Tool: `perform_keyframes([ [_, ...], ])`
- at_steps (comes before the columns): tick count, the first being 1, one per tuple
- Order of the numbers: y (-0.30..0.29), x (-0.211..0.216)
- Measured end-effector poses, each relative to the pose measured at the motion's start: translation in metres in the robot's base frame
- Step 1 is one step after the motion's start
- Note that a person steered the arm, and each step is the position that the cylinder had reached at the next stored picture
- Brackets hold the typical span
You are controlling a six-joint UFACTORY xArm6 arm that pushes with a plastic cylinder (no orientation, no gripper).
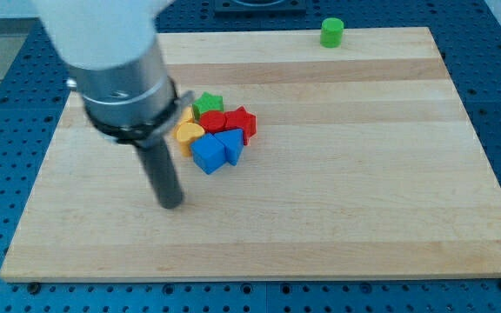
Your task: Point your arm towards the top right side of the board
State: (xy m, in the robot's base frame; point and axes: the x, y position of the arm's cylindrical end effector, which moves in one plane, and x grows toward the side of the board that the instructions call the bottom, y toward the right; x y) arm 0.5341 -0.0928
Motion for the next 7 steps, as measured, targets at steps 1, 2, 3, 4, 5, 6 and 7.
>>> perform_keyframes([
  [1, 0.077, -0.002],
  [2, 0.156, -0.04],
  [3, 0.217, -0.118],
  [4, 0.277, -0.206],
  [5, 0.333, -0.291],
  [6, 0.336, -0.342],
  [7, 0.29, -0.342],
])
